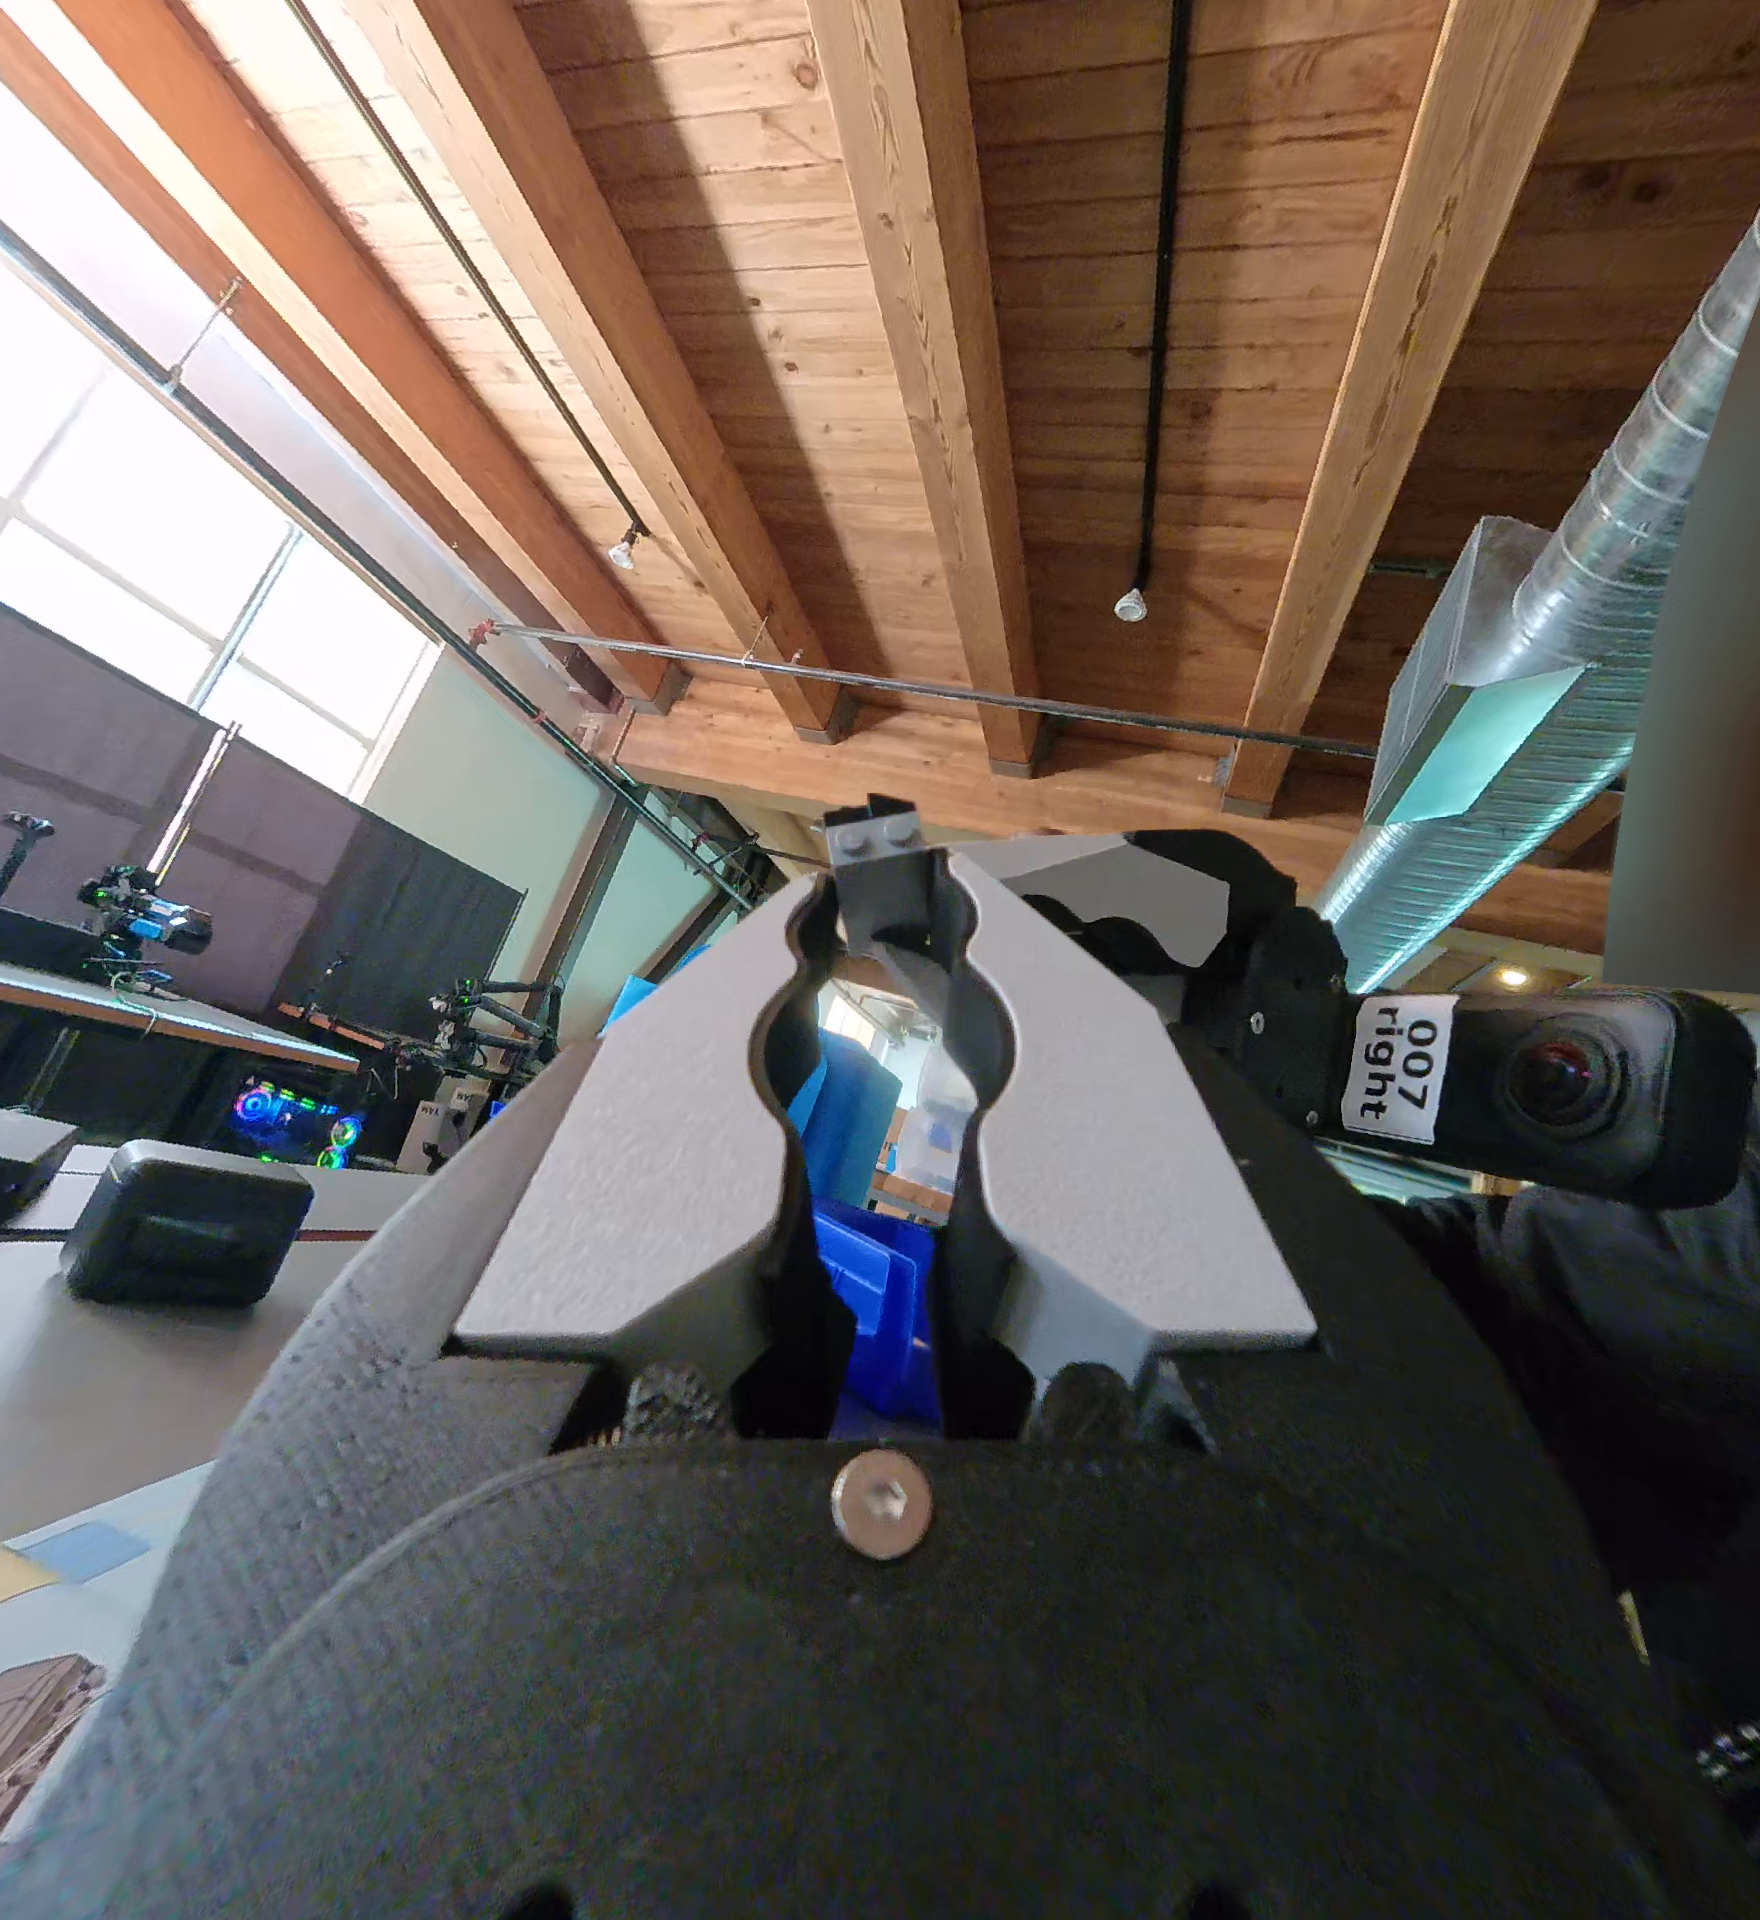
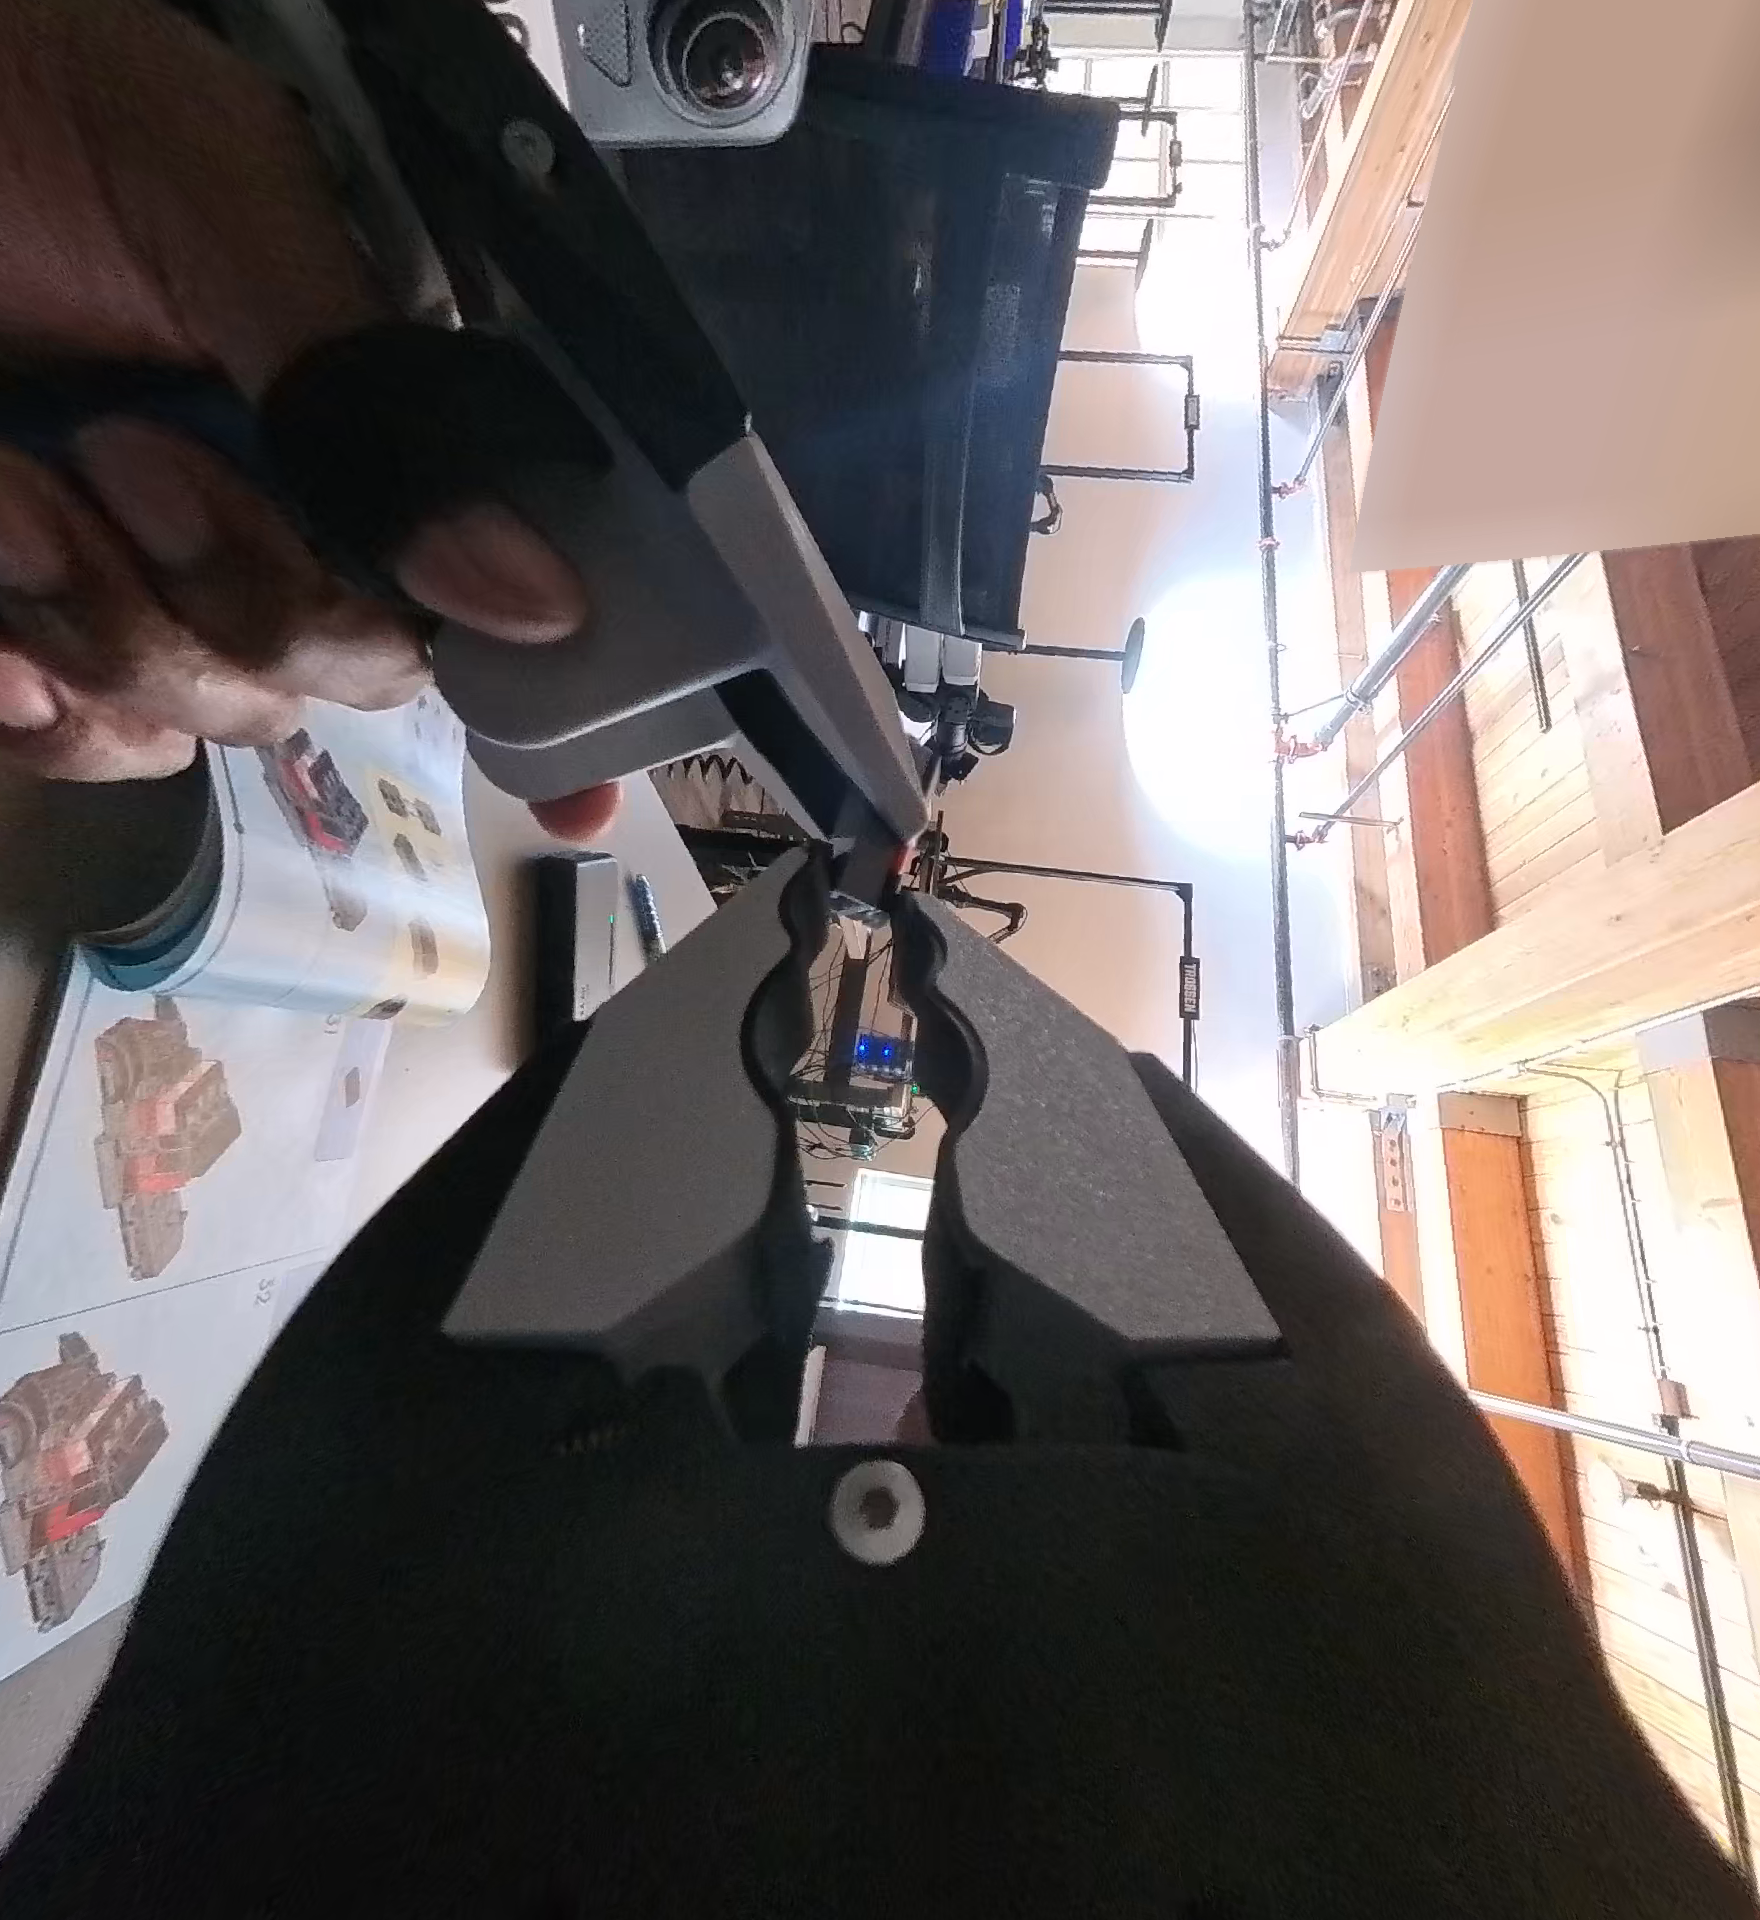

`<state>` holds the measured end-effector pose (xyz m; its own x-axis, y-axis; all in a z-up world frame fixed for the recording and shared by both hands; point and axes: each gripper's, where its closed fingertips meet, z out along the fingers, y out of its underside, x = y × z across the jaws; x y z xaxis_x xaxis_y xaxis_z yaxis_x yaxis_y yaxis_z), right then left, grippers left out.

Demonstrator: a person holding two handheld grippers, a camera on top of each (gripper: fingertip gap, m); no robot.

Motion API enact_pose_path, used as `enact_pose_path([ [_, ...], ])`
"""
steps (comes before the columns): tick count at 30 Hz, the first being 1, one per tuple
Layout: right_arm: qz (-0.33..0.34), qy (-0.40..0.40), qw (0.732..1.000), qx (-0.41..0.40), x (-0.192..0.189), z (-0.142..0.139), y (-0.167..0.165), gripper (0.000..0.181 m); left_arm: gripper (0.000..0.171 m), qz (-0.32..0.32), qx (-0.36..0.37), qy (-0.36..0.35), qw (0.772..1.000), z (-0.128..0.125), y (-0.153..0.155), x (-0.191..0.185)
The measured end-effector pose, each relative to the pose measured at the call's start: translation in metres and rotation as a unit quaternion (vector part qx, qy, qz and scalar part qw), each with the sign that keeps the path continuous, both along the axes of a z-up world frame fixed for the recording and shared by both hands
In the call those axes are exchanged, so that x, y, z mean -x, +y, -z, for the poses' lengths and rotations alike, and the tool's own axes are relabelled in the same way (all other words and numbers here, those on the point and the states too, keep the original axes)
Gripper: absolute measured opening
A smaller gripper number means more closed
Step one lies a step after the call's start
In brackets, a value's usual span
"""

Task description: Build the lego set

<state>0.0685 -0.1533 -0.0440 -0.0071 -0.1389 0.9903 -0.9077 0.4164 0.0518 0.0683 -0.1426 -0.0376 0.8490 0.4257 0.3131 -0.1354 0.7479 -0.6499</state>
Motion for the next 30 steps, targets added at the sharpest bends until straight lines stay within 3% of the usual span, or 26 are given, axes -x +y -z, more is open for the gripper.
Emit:
enact_pose_path([
  [21, 0.0, -0.004, 0.999, 0.042, -0.001, 0.006, -0.009, 0.015, 0.018, 0.044, -0.073, -0.005, 0.996, -0.002, -0.004, 0.001],
  [30, -0.014, -0.04, 0.997, 0.065, -0.003, 0.004, -0.008, 0.017, 0.018, 0.071, -0.127, -0.004, 0.989, -0.002, -0.018, 0.001],
])
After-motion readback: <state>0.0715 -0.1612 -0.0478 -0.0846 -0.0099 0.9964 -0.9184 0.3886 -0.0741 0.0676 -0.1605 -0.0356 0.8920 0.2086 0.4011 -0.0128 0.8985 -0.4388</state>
